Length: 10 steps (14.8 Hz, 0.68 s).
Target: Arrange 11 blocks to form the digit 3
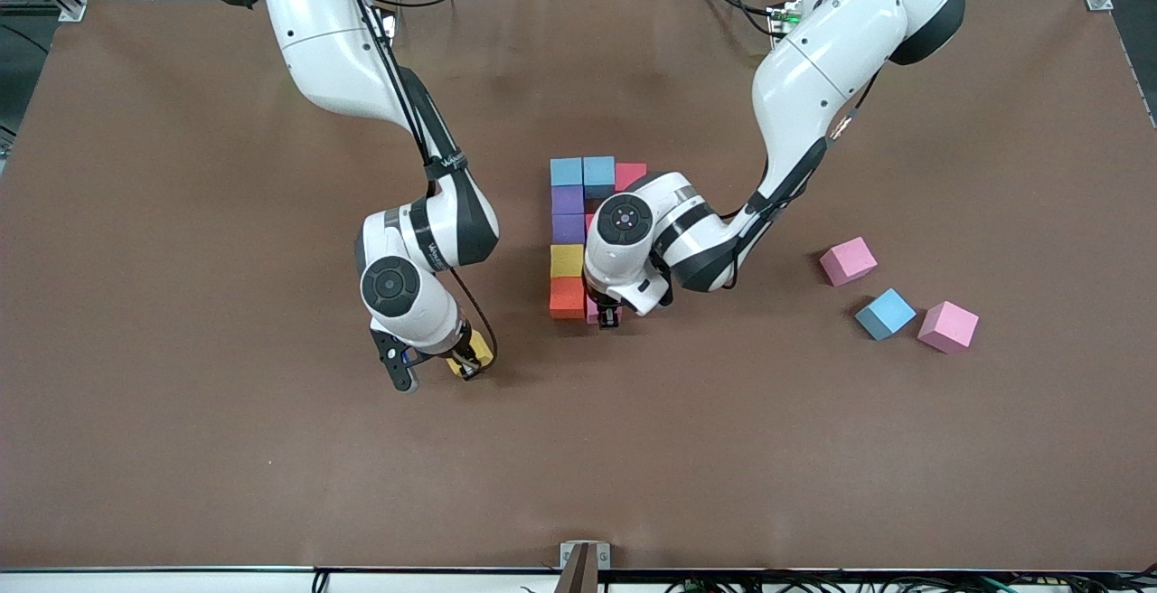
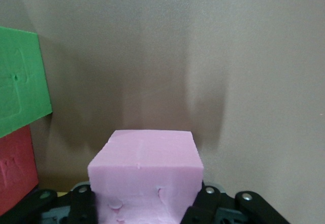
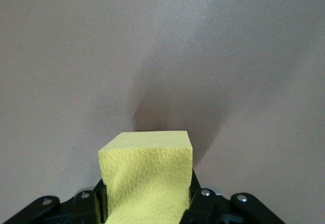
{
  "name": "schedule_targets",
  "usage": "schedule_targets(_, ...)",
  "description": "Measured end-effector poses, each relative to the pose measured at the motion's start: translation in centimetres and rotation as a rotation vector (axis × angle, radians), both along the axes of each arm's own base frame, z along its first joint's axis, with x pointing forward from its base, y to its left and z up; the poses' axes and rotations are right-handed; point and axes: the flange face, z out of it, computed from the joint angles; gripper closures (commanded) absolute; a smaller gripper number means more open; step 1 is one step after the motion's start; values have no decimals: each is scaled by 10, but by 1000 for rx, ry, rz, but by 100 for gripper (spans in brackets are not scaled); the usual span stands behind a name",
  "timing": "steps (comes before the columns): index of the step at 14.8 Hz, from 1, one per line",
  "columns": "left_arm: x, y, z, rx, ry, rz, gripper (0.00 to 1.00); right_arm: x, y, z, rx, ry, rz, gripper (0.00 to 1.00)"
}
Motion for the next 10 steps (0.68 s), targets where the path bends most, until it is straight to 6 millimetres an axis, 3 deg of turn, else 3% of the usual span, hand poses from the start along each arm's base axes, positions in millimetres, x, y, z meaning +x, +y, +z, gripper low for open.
schedule_targets(1,0,0,0,0,0,0,0,0,0,1,1,-1,0,100)
schedule_targets(6,10,4,8,-14,-20,13,0,-6,7,7,1,24,12,100)
schedule_targets(10,22,8,36,-22,-56,22,0,-12,23,15,9,15,34,100)
